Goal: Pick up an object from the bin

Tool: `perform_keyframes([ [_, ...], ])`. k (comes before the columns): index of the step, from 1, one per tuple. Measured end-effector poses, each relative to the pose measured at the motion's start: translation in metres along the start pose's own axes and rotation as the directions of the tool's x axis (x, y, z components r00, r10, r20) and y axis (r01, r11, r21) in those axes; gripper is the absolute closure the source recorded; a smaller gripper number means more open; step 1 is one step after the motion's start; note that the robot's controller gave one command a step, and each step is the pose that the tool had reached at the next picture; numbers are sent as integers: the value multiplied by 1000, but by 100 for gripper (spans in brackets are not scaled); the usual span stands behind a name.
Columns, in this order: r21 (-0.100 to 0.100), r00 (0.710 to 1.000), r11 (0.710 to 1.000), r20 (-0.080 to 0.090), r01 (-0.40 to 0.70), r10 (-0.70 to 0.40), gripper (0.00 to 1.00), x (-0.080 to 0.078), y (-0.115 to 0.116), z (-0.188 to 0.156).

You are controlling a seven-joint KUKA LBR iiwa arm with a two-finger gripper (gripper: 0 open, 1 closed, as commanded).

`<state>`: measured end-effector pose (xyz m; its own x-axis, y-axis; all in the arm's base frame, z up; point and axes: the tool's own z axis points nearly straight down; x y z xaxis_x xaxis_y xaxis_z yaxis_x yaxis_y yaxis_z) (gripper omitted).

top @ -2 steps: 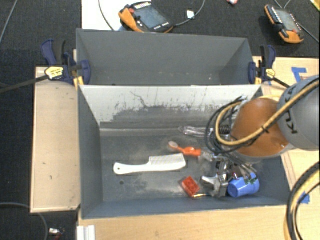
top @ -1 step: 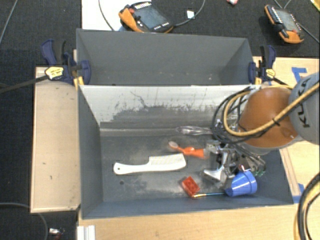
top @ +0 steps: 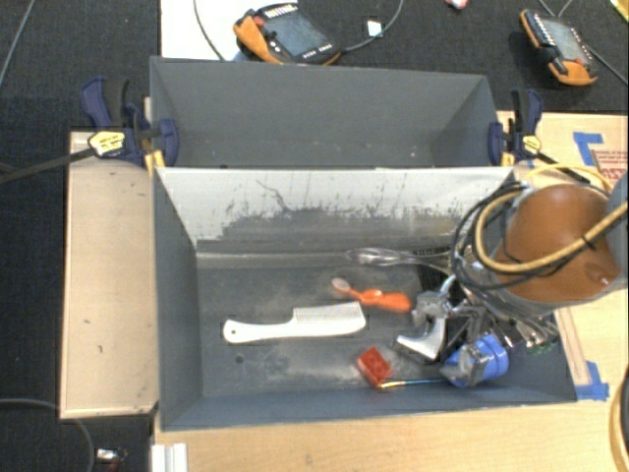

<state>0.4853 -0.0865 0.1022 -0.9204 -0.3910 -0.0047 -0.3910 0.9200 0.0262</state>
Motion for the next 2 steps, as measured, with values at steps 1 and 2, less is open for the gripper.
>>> perform_keyframes([
  [1,24,1000,1000,2,2,-2,0,-5,1,6],
  [2,-6,949,949,24,314,-314,100,14,-25,27],
])
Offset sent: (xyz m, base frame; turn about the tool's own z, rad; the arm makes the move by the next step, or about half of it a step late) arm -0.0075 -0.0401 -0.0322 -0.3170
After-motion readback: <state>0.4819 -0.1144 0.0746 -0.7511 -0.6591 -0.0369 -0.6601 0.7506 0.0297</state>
